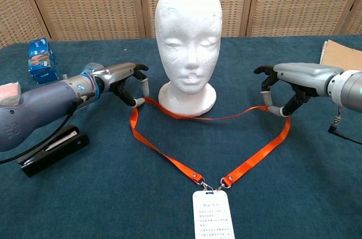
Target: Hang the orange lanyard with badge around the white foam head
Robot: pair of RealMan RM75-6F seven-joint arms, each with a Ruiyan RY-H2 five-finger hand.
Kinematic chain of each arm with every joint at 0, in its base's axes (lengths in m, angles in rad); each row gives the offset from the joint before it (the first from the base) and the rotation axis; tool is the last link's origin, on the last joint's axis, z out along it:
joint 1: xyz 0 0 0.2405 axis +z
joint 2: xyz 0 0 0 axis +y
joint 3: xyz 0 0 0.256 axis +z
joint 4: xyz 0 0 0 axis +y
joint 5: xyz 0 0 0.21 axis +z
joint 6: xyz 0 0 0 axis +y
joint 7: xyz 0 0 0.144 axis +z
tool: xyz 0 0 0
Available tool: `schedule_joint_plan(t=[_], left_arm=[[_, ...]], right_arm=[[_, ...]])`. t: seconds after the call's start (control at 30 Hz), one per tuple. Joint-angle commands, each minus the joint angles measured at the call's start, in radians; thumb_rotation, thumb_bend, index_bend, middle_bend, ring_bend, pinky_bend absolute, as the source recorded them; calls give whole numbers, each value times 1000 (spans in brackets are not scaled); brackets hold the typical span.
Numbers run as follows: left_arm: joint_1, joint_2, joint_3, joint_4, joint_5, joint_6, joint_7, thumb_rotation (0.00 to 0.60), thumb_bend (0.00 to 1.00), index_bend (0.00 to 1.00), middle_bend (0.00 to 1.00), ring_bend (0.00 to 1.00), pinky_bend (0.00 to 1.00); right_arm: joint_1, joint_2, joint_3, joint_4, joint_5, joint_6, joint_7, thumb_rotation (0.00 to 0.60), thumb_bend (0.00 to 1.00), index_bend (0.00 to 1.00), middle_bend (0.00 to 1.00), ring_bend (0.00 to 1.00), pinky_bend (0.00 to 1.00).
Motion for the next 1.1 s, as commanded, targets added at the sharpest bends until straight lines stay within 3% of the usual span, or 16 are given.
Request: schedule_joint_plan(t=[0.03,0.57,0.87,1.1], left_arm=[[0,-1,0,2,-1,-1,0,600,416,540,0,0,0],[13,25,5,-44,19,27,-19,600,480,659,0,0,0],[93,137,107,-184,167,188,-68,600,481,672,0,0,0],[149,227,185,-280,293,342,-112,600,481,682,0,0,0]], right_arm=[[-1,1,0,-1,-1,1,1,600,658,723,69,0,0],[-5,15,5,-30,-12,20,4,600,658,723,72,0,0],[-18,52,-8,-103,-67,64,-4,600,659,723,80,0,0],[-21,88,-28,-142,-172,102,24,600,658,724,87,0,0]])
